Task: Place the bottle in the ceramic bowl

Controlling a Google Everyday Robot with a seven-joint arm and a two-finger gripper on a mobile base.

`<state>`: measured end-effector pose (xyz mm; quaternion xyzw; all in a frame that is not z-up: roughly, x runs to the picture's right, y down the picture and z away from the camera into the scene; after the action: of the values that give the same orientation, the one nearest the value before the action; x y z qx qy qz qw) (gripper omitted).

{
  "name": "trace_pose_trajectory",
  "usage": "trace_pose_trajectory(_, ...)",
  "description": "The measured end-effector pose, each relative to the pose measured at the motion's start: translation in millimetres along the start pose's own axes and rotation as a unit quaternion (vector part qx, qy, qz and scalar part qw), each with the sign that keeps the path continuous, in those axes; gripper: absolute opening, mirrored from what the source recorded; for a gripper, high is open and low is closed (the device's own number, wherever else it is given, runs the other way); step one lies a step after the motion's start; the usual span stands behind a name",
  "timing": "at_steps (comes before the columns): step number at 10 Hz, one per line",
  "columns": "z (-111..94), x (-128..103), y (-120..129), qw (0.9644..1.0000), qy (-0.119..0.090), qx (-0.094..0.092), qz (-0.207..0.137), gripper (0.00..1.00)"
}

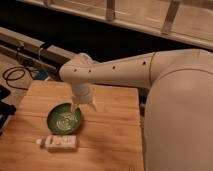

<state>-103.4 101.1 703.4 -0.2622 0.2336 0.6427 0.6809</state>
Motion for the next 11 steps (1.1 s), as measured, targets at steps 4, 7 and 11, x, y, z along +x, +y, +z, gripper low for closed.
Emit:
trace_pose_trajectory(4,0.0,0.0,0.0,1.0,0.0,0.0,0.0,0.65)
trace_pose_trajectory(7,-7.3,1.9,7.4,0.9991,-0.011,0.022,-0.034,0.65)
trace_pose_trajectory(11,-23.5,6.5,56.5,0.9646,-0.027,0.079,-0.25,0.65)
